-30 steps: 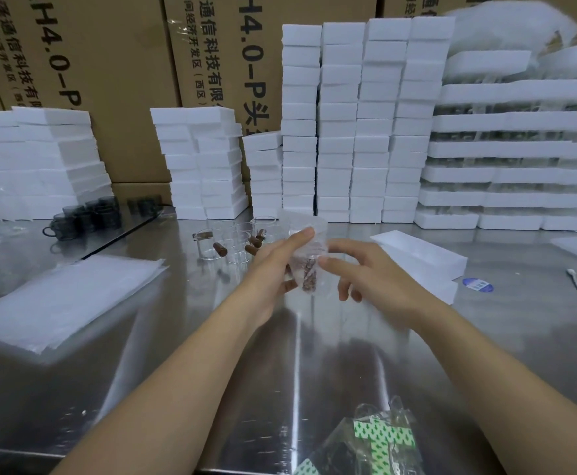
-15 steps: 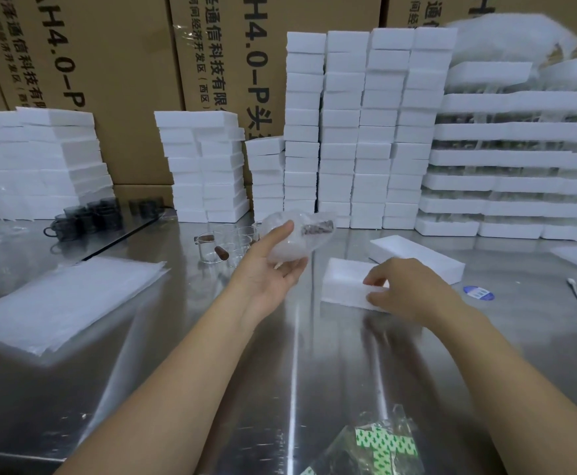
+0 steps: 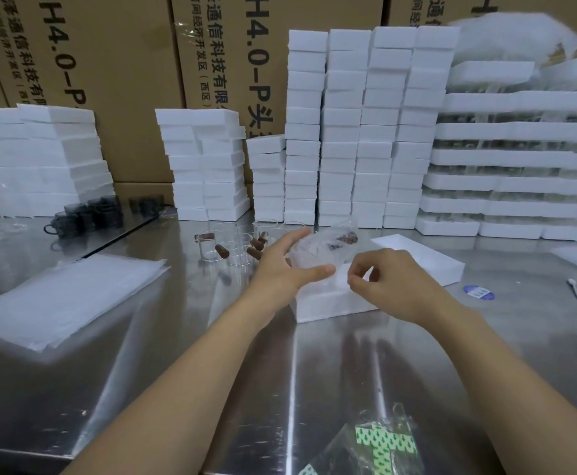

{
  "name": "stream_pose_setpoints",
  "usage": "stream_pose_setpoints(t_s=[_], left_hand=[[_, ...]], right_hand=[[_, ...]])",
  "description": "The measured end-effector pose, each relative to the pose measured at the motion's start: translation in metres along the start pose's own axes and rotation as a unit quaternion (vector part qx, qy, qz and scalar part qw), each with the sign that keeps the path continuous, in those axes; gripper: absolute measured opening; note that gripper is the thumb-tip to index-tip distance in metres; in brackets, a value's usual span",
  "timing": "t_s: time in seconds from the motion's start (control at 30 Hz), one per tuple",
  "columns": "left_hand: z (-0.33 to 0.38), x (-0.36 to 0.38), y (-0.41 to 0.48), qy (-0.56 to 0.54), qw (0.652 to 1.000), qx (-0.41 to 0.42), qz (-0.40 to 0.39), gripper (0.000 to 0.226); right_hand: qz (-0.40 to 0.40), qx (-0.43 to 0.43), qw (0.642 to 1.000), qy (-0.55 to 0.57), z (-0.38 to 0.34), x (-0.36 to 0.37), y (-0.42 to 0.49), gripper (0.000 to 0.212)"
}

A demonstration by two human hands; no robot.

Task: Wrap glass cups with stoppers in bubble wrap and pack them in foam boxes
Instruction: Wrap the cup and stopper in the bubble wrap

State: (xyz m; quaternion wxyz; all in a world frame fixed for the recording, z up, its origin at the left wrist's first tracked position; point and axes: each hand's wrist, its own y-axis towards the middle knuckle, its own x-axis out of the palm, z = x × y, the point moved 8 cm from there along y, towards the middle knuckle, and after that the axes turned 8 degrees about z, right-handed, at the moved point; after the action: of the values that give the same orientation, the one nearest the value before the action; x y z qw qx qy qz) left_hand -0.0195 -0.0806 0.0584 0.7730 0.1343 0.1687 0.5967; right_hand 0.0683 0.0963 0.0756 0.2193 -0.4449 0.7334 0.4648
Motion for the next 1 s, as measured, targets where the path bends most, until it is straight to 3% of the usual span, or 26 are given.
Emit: stream_pose_setpoints(t_s=[0.07, 0.17, 0.4, 0.67, 0.83, 1.0], left_hand=[[-0.003, 0.003, -0.001, 0.016, 1.000, 0.000, -0.007, 0.075], [-0.008, 0.009, -0.001, 0.039, 0.999, -0.002, -0.003, 0.071], [-0.018, 0.012, 0.001, 0.090, 0.996, -0.005, -0.013, 0.070], [-0.026, 0.000, 0.005, 0.227, 0.972, -0.027, -0.045, 0.079], [-0.020, 0.008, 0.001, 0.209, 0.974, -0.035, -0.077, 0.092], [-0.032, 0.016, -0.007, 0.226, 0.968, -0.038, -0.106, 0.059]], right_hand=[[-0.016, 0.005, 0.998, -0.057, 0.005, 0.000, 0.000, 0.007], [-0.080, 0.017, 0.989, -0.122, 0.013, 0.013, -0.002, 0.019], [-0.078, 0.031, 0.991, -0.103, 0.015, 0.012, -0.002, 0.021], [-0.072, 0.048, 0.993, -0.083, 0.017, 0.011, -0.003, 0.020], [-0.069, 0.039, 0.995, -0.065, 0.013, 0.010, -0.003, 0.017], [-0.076, 0.043, 0.995, -0.056, 0.014, 0.014, -0.004, 0.014]])
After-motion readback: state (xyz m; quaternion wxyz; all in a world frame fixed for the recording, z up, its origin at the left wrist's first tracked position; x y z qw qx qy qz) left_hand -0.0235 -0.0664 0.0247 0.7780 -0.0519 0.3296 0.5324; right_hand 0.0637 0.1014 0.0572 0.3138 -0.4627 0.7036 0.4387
